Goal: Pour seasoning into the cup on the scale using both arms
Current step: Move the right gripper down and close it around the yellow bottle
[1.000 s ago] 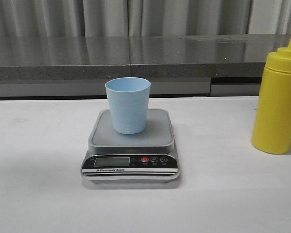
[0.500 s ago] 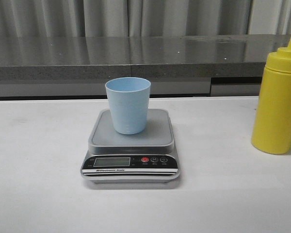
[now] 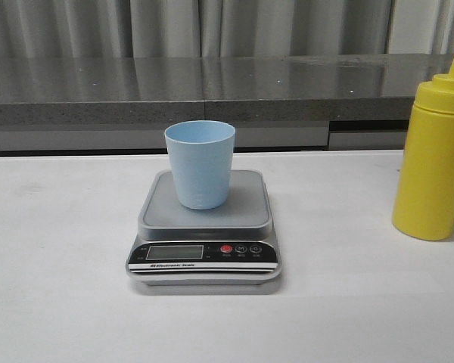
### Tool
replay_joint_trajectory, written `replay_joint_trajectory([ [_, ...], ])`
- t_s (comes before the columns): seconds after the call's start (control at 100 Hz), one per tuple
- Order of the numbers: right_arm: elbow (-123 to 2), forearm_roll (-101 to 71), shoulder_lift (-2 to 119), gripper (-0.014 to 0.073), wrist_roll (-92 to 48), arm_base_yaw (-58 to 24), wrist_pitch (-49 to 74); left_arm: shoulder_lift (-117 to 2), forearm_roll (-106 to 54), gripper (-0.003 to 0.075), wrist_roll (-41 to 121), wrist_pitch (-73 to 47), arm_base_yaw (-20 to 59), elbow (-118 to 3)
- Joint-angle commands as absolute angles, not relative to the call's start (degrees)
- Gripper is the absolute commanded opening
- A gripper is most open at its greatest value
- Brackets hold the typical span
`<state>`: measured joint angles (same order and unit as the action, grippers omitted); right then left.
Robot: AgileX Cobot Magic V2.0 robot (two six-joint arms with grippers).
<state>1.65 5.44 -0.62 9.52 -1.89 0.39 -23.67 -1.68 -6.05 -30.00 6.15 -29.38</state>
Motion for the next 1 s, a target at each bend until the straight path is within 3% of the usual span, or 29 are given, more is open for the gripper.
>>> replay_joint_trajectory([
  [0.0,0.56,5.82,-1.71,-0.0069,9.49,-1.67,-6.7,-20.79,-1.18,-0.002,-6.61,-24.72,6.0,-29.32],
  [0.15,-0.78,5.81,-1.45,-0.0069,9.49,-1.67,-5.25,-17.71,0.0,-0.002,-6.61,-25.37,6.0,-28.44],
  [0.38,-8.59,4.88,2.01,-0.0069,12.1,-1.67,7.6,-17.6,0.0,-0.002,-6.61,-25.37,6.0,-28.44],
  [0.52,-12.85,4.88,9.35,-0.0069,12.05,-1.67,13.15,-17.6,0.0,-0.002,-6.61,-25.37,6.0,-28.44],
  [0.79,-16.04,4.83,26.1,-0.0053,12.05,-1.67,12.31,-17.6,0.0,-0.002,-6.61,-25.37,6.0,-28.44],
  [0.9,-16.09,4.83,31.86,0.0097,12.05,-1.67,8.5,-17.6,0.0,-0.002,-6.61,-25.37,6.0,-28.44],
  [0.99,-16.09,4.83,36.41,0.0356,12.05,-1.67,3.65,-17.6,0.0,-0.002,-6.61,-25.37,6.0,-28.44],
])
